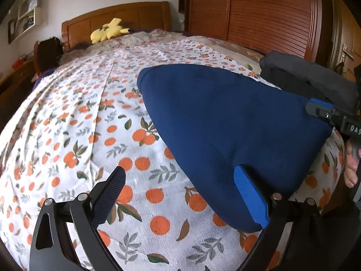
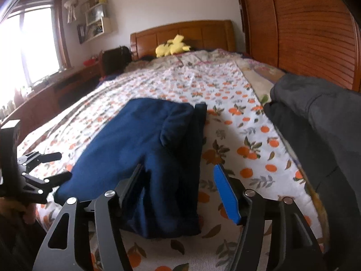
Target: Fold large clothes
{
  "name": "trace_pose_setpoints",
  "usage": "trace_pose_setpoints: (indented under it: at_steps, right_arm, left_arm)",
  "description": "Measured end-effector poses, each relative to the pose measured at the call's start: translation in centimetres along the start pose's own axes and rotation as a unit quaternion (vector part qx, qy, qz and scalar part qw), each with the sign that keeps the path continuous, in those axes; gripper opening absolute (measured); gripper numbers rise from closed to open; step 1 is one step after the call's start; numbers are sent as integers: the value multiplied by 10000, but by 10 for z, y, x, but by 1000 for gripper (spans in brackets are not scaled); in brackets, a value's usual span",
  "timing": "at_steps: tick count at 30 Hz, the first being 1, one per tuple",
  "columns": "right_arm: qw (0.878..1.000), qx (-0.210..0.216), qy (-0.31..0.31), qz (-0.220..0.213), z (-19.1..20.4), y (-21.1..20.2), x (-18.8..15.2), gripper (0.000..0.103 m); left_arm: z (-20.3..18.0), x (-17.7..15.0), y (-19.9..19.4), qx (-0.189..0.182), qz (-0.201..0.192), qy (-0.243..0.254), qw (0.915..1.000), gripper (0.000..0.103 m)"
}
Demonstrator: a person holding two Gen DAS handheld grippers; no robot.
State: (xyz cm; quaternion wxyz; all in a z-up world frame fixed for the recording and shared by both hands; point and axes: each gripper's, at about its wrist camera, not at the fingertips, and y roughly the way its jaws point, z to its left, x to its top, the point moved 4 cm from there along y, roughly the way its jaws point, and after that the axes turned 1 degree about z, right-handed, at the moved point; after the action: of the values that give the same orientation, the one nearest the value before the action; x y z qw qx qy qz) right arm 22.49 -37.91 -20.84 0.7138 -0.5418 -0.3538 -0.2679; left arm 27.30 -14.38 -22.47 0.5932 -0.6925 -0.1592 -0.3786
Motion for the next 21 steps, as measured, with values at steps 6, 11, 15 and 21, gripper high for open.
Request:
trace_pose_setpoints:
  at_steps: [6,11,15,21]
  right_arm:
    - [9986,-122,152,482,-5,20,-22,67]
    - [9981,-153,174,567,-4,22,-28,66]
    - [9977,-239,134,618,0,23,-32,66]
    - [9975,-275,156,631,1,22,-33,66]
  left_arm:
    - [2,5,-5,-138,-134,62,9998,97]
    - [15,20,-3,-214,-261,39,9994,97]
    - [30,43,12,-374,-285,-64,9989,97]
    - [52,96,50,-282,-295,-13,9992,97]
